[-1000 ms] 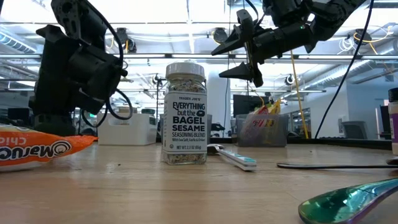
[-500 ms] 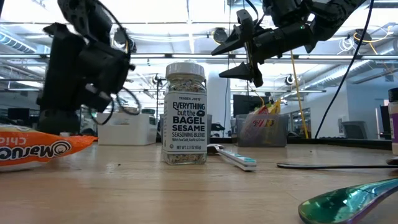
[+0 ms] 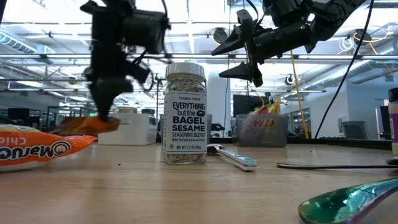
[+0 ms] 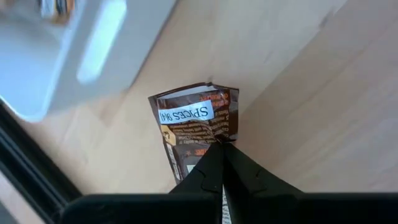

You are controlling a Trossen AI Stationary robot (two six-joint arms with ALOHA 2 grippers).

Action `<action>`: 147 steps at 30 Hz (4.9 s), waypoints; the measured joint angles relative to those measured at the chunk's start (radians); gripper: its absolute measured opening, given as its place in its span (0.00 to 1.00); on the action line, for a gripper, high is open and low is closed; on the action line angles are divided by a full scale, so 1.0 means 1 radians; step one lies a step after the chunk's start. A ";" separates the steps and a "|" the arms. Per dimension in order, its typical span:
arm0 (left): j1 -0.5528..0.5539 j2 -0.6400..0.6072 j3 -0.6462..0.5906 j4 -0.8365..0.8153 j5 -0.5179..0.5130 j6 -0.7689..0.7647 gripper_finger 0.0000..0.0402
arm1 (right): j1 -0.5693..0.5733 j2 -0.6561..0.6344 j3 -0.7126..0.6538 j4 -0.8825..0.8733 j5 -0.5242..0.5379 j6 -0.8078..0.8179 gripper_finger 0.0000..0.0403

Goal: Pick & Place Food Item
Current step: Put the orange seasoning bag into the white bin

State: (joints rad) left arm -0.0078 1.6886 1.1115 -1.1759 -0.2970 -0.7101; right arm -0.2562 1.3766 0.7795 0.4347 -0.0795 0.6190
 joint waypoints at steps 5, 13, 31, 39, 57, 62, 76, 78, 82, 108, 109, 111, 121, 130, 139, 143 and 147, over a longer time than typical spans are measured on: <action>0.025 0.000 0.102 0.000 0.000 0.044 0.00 | 0.000 0.000 0.000 0.001 0.000 -0.007 0.73; 0.077 0.000 0.273 0.002 0.035 0.117 0.00 | 0.000 0.000 0.000 0.010 -0.003 -0.059 0.73; 0.271 -0.231 0.370 0.361 0.168 0.233 0.00 | 0.012 0.000 0.000 0.258 -0.103 -0.101 0.73; 0.336 -0.263 0.370 0.564 0.169 0.125 0.00 | 0.183 0.000 0.078 0.258 0.304 -0.531 0.73; 0.404 -0.247 0.370 1.022 0.234 -0.138 0.00 | 0.288 0.000 0.216 0.297 0.843 -1.175 0.73; 0.405 -0.213 0.369 1.084 0.261 -0.193 0.00 | 0.289 0.000 0.216 0.318 0.840 -1.208 0.73; 0.399 -0.169 0.369 1.150 0.289 -0.241 0.00 | 0.289 0.000 0.216 0.322 0.894 -1.182 0.61; 0.398 -0.169 0.369 1.155 0.289 -0.241 0.00 | 0.288 0.000 0.216 0.325 0.895 -1.179 0.56; 0.397 -0.169 0.369 1.167 0.290 -0.243 0.00 | 0.283 0.000 0.216 0.323 0.892 -1.169 0.43; 0.376 -0.169 0.369 1.172 0.289 -0.242 0.00 | 0.283 0.000 0.216 0.321 0.890 -1.132 0.00; 0.376 -0.169 0.369 1.172 0.289 -0.242 0.00 | 0.283 0.000 0.216 0.321 0.890 -1.133 0.00; 0.376 -0.169 0.369 1.172 0.289 -0.242 0.00 | 0.283 0.000 0.216 0.321 0.890 -1.133 0.00; 0.376 -0.169 0.369 1.186 0.333 -0.199 0.16 | 0.284 0.000 0.216 0.323 0.890 -1.131 0.00; 0.376 -0.170 0.369 1.189 0.383 -0.156 0.42 | 0.284 0.000 0.216 0.325 0.887 -1.129 0.00; 0.395 -0.170 0.369 1.157 0.388 -0.063 0.62 | 0.300 0.000 0.216 0.347 0.889 -1.144 0.00; 0.402 -0.170 0.369 1.144 0.401 -0.015 0.65 | 0.305 0.000 0.216 0.347 0.889 -1.147 0.00; 0.414 -0.171 0.369 1.143 0.447 0.038 0.66 | 0.305 -0.013 0.216 0.330 0.890 -1.156 0.00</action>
State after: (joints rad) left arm 0.4063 1.5181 1.4803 -0.0325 0.1497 -0.6726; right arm 0.0490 1.3636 0.9955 0.7651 0.8104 -0.5369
